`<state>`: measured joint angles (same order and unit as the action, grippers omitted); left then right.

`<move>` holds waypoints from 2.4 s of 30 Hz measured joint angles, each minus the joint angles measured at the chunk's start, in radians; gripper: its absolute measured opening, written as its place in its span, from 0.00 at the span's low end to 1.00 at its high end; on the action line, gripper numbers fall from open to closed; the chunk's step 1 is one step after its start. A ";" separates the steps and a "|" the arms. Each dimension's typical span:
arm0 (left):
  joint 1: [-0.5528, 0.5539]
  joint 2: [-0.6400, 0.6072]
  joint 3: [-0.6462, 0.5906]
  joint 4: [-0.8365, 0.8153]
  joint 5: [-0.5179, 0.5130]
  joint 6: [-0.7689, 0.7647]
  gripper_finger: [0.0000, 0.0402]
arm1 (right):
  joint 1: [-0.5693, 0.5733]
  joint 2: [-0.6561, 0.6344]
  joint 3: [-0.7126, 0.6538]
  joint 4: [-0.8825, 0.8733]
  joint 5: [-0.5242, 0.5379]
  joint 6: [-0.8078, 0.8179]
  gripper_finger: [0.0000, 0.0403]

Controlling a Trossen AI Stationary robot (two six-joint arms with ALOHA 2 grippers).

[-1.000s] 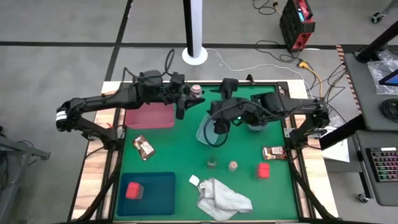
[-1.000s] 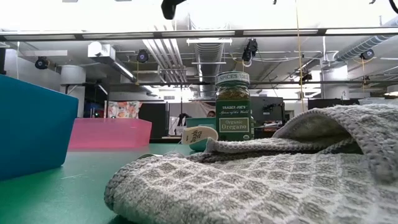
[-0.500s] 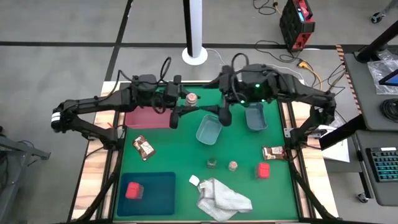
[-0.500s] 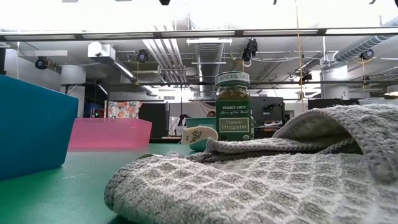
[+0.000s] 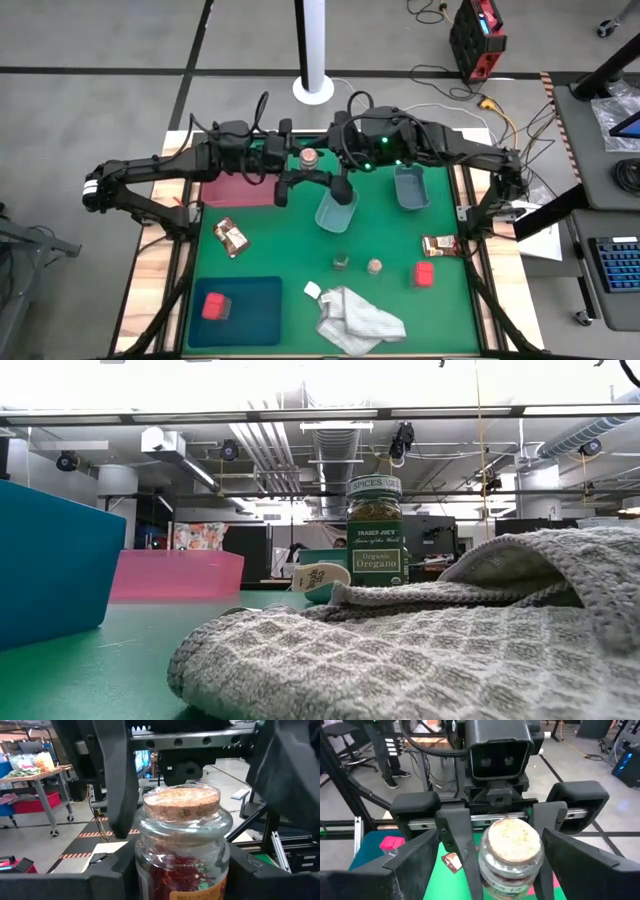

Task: Sort spices by type
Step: Put the top brown seasoning bottle into the light blue bin

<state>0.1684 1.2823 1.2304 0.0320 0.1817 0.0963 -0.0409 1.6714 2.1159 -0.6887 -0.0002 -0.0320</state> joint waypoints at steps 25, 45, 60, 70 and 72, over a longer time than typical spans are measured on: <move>0.004 -0.005 0.000 -0.034 -0.059 -0.102 0.64 | -0.056 0.008 -0.002 -0.020 -0.007 -0.031 0.42; 0.018 -0.223 0.000 -0.272 -0.313 -0.266 0.67 | -0.062 -0.352 -0.841 0.422 0.203 0.237 0.42; 0.018 -0.286 0.000 -0.290 -0.341 -0.255 0.67 | -0.011 -0.153 -1.334 1.057 0.371 0.392 0.42; 0.018 -0.275 0.000 -0.298 -0.341 -0.259 0.67 | 0.049 0.021 -1.334 1.160 0.495 0.415 0.42; 0.018 -0.275 0.000 -0.298 -0.341 -0.258 0.67 | 0.055 0.038 -1.334 1.159 0.523 0.413 0.42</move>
<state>0.1867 1.0077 1.2301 -0.2665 -0.1589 -0.1615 0.0138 1.7091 0.7822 0.4702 0.5225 0.3807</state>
